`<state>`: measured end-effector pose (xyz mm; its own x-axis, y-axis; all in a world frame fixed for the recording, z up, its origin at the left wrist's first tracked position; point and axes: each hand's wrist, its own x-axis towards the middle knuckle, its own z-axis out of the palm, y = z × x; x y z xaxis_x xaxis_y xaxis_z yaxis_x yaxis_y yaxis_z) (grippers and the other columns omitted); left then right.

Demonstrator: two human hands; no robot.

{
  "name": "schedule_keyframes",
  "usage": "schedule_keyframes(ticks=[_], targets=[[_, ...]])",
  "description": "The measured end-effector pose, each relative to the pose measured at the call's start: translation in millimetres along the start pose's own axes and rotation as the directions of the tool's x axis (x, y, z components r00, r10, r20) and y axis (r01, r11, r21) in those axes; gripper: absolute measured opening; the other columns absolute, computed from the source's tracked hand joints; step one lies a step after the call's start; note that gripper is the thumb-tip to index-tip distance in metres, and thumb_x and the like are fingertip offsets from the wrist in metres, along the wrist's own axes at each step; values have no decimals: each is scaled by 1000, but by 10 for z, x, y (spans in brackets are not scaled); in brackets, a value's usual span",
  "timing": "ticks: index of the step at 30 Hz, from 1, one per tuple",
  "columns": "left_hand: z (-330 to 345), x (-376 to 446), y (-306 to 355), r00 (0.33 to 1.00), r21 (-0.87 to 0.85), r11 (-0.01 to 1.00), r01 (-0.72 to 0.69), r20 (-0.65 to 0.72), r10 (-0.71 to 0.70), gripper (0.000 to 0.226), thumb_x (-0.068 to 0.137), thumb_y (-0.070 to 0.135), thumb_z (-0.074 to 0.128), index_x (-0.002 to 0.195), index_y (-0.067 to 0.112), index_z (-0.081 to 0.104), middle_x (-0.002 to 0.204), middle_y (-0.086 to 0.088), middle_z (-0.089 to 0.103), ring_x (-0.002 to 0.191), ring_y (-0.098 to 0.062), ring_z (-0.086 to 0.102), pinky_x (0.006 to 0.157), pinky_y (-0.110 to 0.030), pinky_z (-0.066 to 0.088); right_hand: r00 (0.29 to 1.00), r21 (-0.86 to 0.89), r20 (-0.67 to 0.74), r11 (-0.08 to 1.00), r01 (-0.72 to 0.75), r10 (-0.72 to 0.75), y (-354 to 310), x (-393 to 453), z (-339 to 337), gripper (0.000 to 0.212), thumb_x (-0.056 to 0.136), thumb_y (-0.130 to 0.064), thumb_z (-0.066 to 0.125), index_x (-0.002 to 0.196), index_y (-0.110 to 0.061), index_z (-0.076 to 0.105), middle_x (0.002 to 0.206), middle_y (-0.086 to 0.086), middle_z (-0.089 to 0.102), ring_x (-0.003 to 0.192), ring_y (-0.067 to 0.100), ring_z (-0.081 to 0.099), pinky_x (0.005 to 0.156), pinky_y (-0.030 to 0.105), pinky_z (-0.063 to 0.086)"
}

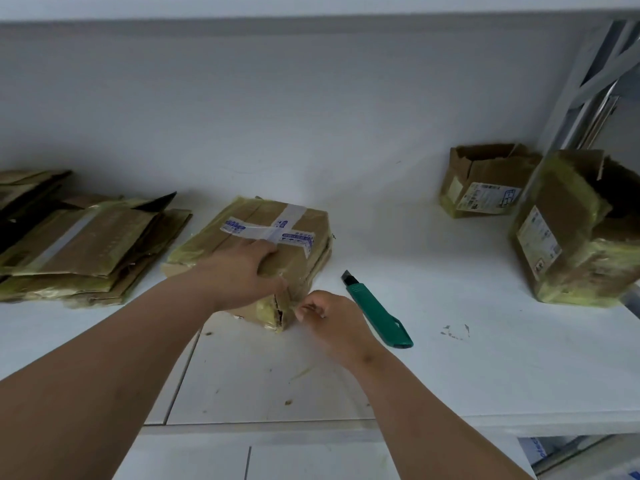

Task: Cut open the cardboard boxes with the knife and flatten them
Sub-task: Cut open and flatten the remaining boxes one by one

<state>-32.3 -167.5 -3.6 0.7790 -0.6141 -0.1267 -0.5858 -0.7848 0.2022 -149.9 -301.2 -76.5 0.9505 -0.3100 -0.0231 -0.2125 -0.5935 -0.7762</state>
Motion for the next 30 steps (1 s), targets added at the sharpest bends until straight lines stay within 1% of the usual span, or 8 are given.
schedule_keyframes(ticks=[6,12,15,18,20,23,26,30], targets=[[-8,-53,10,999,87,996,24,-27,-21,66,90,52,51,150,37,30,158,9,24,141,-27,21,115,-48,17,991,6,96,996,90,-90,-47,-50,30,17,94,-31,60,78,-36,59,89,-13,66,94,13,62,95,42,48],[-51,-83,-53,999,82,996,-29,39,26,73,81,54,41,152,37,28,161,10,18,144,-25,20,117,-45,21,989,96,74,988,119,-126,-87,-133,-18,17,92,-31,63,83,-17,69,84,1,67,86,23,60,86,41,49],[-74,-146,-105,995,17,996,-87,55,86,74,75,47,39,148,49,27,159,13,22,144,-22,25,115,-44,25,999,376,50,926,-24,5,-67,-228,-83,8,92,-21,67,97,-22,73,100,7,73,94,23,65,84,32,48],[-55,-178,-232,985,-64,986,-153,71,157,60,93,23,51,142,53,35,157,19,27,141,-14,32,113,-42,32,958,754,-63,642,-139,281,16,-204,-136,26,88,-9,68,97,-34,67,84,-2,73,84,18,68,80,29,47],[-57,-204,-286,987,-131,982,-139,65,149,61,93,17,55,139,54,41,155,19,31,136,-12,39,111,-38,37,910,629,-229,766,-133,345,90,-141,-167,22,93,-10,60,93,-32,63,87,-9,69,86,20,66,80,28,47],[-57,-262,-214,994,-54,993,-105,34,107,59,89,37,62,142,47,39,150,13,36,131,-14,42,106,-30,37,917,351,-328,931,-105,227,70,-78,-169,30,95,-9,47,113,-27,63,100,-10,64,91,15,62,80,24,47],[26,-315,-85,993,181,983,-35,-104,54,71,77,61,67,139,42,37,133,7,44,118,-18,48,94,-33,43,931,128,-355,991,-48,90,44,9,-144,37,92,-10,49,122,-27,64,118,-6,60,108,18,56,94,35,49],[152,-322,-100,960,273,960,57,-279,23,60,79,58,66,126,30,41,125,4,49,112,-21,49,88,-36,44,963,-233,-252,972,39,-99,56,57,-142,51,93,-10,49,140,-27,48,146,-6,46,128,23,41,107,39,37]])
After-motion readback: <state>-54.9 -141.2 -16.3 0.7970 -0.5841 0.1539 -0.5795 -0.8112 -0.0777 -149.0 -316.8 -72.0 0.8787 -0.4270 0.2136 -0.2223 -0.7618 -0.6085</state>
